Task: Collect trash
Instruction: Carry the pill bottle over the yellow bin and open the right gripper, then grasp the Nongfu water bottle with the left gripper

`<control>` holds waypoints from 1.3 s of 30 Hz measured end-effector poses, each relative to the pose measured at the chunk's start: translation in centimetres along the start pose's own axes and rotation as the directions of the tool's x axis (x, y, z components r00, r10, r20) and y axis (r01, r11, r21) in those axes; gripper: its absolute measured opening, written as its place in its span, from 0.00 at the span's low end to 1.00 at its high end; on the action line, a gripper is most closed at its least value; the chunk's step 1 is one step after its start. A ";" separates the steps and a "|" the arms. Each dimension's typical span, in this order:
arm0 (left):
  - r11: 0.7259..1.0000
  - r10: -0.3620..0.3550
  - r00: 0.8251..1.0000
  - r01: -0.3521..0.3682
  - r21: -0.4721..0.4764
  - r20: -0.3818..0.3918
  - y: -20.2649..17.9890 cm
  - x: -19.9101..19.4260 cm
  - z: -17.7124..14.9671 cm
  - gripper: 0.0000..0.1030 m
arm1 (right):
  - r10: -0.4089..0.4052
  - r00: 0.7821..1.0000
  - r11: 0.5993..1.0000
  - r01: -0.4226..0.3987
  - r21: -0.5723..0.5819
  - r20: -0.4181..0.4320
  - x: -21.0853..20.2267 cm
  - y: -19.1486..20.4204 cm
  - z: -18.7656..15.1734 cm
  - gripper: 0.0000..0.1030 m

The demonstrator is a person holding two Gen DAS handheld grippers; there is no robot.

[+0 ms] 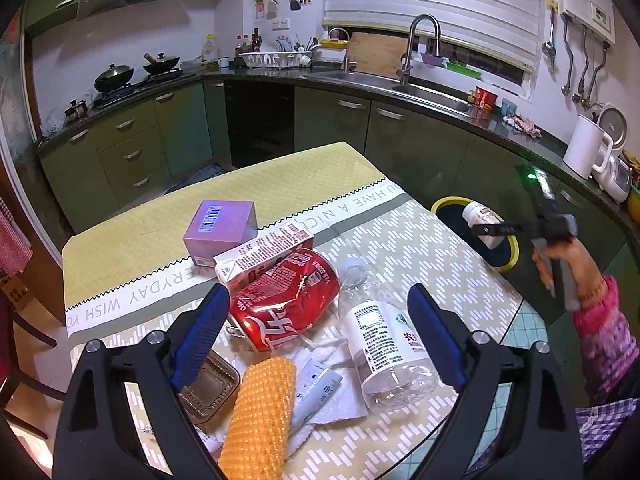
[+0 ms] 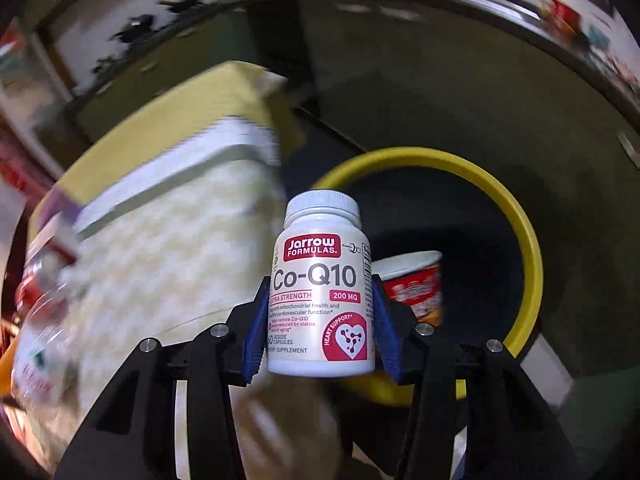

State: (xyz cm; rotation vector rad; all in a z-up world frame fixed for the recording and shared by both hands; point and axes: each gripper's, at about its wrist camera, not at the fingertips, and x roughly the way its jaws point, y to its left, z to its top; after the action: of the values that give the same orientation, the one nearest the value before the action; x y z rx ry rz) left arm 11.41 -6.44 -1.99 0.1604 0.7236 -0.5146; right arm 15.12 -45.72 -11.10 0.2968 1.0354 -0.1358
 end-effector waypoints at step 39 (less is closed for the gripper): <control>0.999 -0.038 0.938 0.049 0.023 -0.345 -5.9 11.3 -2.5 0.84 | 0.032 0.987 0.999 -0.034 0.010 0.161 -5.8 -2.1 -4.4 0.61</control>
State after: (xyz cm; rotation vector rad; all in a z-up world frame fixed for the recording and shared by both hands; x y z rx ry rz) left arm 14.09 -15.21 -11.19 0.2690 1.0641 -0.5469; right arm 8.04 -46.50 -8.61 0.3092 0.8699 -0.1342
